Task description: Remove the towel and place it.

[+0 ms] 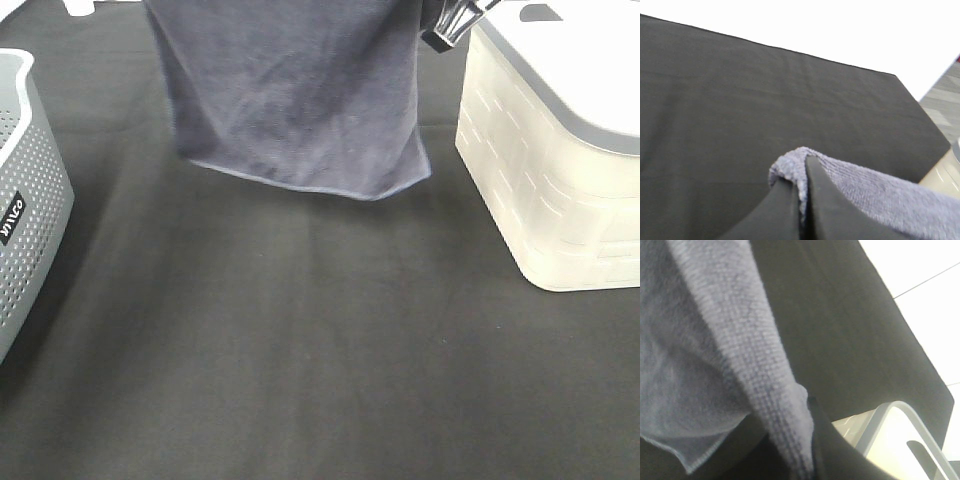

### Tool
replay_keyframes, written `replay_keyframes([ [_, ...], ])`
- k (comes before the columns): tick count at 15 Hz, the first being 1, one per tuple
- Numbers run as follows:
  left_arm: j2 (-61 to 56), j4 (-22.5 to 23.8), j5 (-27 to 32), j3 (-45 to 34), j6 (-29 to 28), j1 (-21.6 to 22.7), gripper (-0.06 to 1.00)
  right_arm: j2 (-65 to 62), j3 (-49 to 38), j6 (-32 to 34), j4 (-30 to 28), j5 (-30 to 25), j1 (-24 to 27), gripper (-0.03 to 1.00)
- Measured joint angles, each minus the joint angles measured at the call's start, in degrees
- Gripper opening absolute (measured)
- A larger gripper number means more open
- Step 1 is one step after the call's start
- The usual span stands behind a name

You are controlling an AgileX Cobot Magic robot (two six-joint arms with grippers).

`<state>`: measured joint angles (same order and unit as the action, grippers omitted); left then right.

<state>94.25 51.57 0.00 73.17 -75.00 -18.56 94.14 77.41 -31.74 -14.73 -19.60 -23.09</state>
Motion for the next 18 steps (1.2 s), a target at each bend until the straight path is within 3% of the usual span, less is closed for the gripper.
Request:
replay_keyframes([
  [5, 10.2, 0.3, -13.9, 3.3, 1.9, 6.5, 0.00, 7.4, 1.0, 1.5, -0.1, 16.6, 2.9, 0.02],
  [8, 11.6, -0.3, -15.4, 3.4, 8.0, 7.5, 0.00, 9.9, 1.7, 1.8, 2.1, 19.0, 2.9, 0.02],
  [10, 11.7, -6.6, -19.4, -2.9, 16.3, 7.5, 0.00, 9.9, -2.5, 1.8, 2.4, 20.3, 2.9, 0.02],
  [13, 12.1, -21.4, -27.7, -15.0, 32.9, 7.4, 0.00, 9.6, -13.9, 1.8, 2.4, 24.8, 2.9, 0.02],
  [16, 10.4, -25.1, -30.4, -24.6, 40.0, 7.3, 0.00, 7.6, -21.8, 1.8, 2.1, 26.8, 2.7, 0.02],
  [18, 7.4, -22.5, -31.7, -30.7, 41.7, 7.2, 0.00, 5.3, -28.0, 1.8, -0.5, 27.6, 2.6, 0.02],
])
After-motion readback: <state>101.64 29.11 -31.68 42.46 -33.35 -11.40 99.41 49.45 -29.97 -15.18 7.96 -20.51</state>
